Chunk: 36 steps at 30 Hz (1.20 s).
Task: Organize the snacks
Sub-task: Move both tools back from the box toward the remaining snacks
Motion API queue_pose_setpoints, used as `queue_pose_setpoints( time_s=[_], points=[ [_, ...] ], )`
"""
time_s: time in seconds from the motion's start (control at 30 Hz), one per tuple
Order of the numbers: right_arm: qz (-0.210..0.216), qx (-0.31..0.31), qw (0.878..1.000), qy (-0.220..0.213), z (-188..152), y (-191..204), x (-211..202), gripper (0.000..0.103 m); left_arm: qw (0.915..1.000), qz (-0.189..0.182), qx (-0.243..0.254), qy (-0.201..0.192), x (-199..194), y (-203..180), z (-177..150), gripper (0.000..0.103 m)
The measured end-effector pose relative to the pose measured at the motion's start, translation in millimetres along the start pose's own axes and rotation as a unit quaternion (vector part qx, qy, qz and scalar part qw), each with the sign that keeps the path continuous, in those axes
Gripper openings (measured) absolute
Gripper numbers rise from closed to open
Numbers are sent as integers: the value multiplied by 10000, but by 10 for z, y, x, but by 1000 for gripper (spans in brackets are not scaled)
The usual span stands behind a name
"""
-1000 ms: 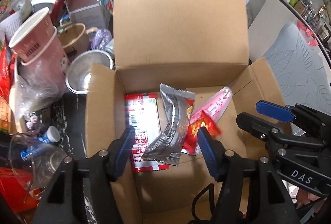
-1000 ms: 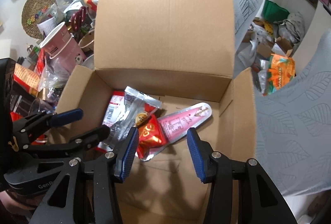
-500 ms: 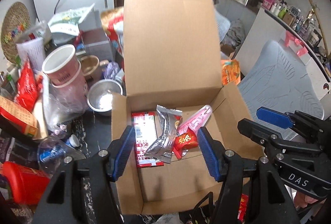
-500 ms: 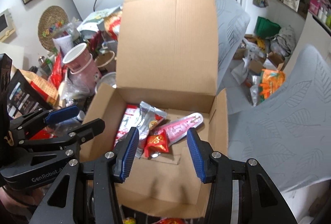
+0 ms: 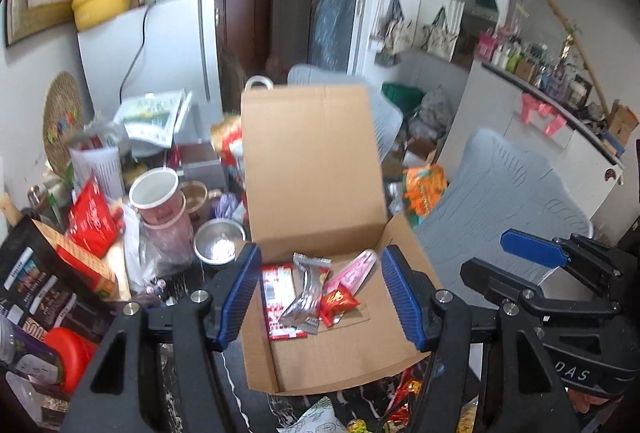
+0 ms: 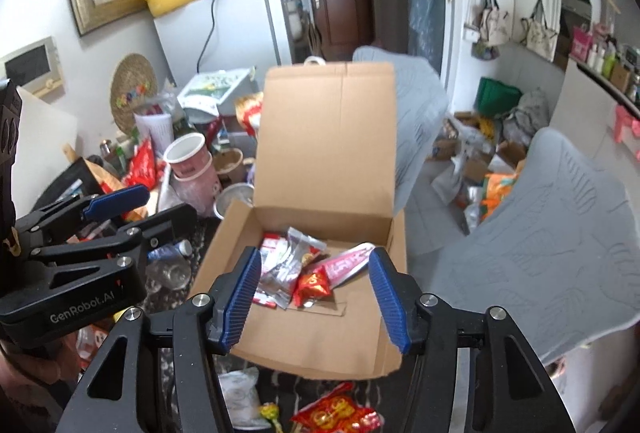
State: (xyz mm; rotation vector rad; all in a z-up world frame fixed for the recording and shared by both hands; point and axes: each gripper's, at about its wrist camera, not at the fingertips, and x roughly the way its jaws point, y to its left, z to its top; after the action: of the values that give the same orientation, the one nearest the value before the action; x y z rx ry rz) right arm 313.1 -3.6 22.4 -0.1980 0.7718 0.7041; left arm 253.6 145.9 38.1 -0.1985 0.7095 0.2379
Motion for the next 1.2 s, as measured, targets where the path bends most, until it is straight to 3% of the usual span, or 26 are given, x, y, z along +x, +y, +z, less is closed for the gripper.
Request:
queue_pose_setpoints(
  time_s=[0.43, 0.5, 0.6, 1.0, 1.2],
  points=[
    [-155, -48, 9973, -712, -241, 280, -941, 69, 9972, -73, 258, -693, -911, -161, -120, 63],
    [-184, -33, 9970, -752, -307, 318, -1053, 69, 9968, -44, 301, -739, -998, -179, -164, 85],
    [-192, 6, 9967, -792, -418, 365, -1203, 70, 9945, 24, 376, -976, -1203, -212, -285, 96],
    [-351, 225, 9953, -874, -982, 505, -1696, 77, 9947, -273, 593, -798, -1586, -332, -741, 98],
    [-432, 332, 9951, -820, -1266, 526, -1842, 77, 9951, -237, 673, -690, -1690, -388, -996, 98]
  ],
)
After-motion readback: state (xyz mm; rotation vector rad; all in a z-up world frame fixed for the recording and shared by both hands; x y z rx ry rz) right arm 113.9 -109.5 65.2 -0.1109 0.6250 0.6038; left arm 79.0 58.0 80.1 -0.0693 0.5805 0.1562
